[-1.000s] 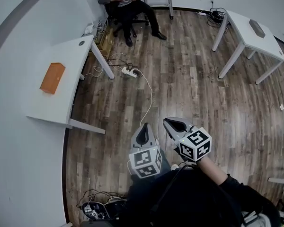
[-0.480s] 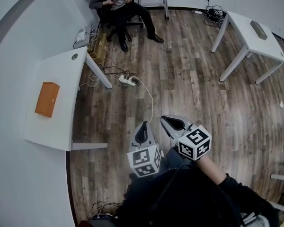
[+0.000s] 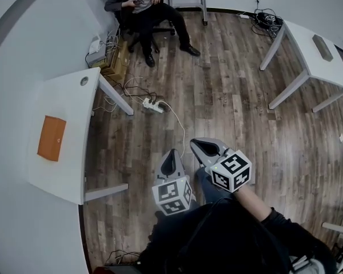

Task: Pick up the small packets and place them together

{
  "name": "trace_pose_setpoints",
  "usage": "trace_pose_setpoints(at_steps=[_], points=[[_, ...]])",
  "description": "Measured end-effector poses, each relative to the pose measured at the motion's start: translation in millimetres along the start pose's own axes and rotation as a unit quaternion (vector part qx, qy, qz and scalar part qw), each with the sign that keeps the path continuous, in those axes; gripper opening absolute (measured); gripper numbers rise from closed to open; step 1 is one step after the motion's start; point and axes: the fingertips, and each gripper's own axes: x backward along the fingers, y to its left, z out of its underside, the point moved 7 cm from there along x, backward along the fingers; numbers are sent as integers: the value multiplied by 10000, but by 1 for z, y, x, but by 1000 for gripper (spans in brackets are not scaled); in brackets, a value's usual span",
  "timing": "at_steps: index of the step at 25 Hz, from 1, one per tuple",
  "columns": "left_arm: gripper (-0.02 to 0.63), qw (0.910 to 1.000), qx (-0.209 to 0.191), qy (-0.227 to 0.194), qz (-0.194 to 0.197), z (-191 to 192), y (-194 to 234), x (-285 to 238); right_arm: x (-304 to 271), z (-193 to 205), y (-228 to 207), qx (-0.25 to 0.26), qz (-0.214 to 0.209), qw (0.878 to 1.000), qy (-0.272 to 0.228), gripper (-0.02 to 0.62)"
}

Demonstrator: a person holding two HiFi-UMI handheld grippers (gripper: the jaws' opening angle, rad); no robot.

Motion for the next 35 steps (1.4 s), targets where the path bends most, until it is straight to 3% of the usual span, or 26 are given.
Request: trace_pose_setpoints(at_steps=[7, 16, 25, 30, 35], points=[[-2, 9995, 25, -247, -186, -68, -6, -99, -50, -63, -83, 126, -310, 9994, 76, 2], [-2, 9975, 181, -290, -611, -91, -4, -155, -93, -91, -135, 121, -833, 9962, 236, 2], [-2, 9930, 559, -274, -1002, -112, 62, -198, -187, -116, -138, 347, -1258, 9901, 510, 2], [-2, 9895, 664, -495, -1184, -153, 114, -224, -251, -146, -133, 424, -1467, 9870, 499, 2], [-2, 9807, 885, -636, -1621, -178, 175, -230, -319, -171, -112, 544, -1818, 9805, 517, 2]])
